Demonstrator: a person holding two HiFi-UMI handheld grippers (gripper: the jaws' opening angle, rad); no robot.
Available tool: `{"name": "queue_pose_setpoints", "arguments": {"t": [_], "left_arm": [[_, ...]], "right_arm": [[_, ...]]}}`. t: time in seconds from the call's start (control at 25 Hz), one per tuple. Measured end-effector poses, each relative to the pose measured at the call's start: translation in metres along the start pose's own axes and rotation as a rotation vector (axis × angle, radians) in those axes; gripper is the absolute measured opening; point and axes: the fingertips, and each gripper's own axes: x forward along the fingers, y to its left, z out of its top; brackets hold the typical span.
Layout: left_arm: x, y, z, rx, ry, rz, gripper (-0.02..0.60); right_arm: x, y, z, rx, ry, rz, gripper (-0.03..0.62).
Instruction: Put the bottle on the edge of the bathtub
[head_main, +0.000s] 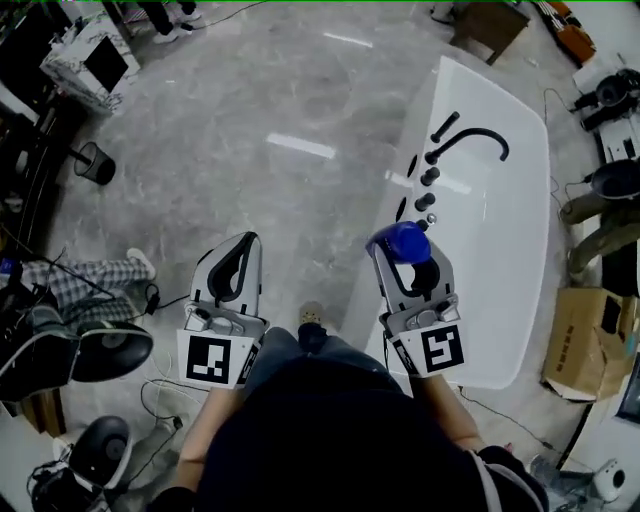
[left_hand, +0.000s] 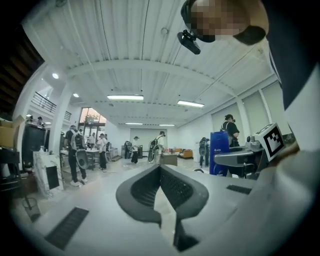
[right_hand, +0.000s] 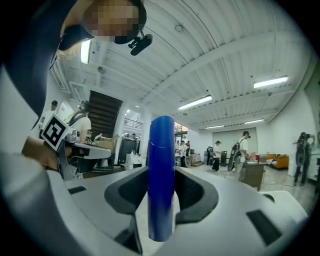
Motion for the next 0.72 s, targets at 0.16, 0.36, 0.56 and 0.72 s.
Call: {"name": "queue_pose_setpoints", "arguments": {"t": [0.16, 0.36, 0.56, 0.72], "left_arm": [[0.056, -0.047, 0.007, 0.011, -0.004, -0.156, 0.023], [0.116, -0.112, 0.007, 0.020, 0.027, -0.391, 0.025], [0.173, -0.172, -0.001, 0.030, 0.054, -0.654, 0.023], [0.211, -0.211, -0.007, 0.046, 0.067, -0.836, 0.023]], "right_arm": [[-0.037, -0.053, -0.008, 0.006, 0.033, -0.153, 0.170], [-0.090, -0.105, -0.027, 0.050, 0.094, -0.384, 0.170], [-0.120, -0.140, -0.047, 0.066, 0.159, -0.597, 0.170], [-0.130, -0.167, -0.062, 0.090, 0.202, -0.733, 0.170]]}}
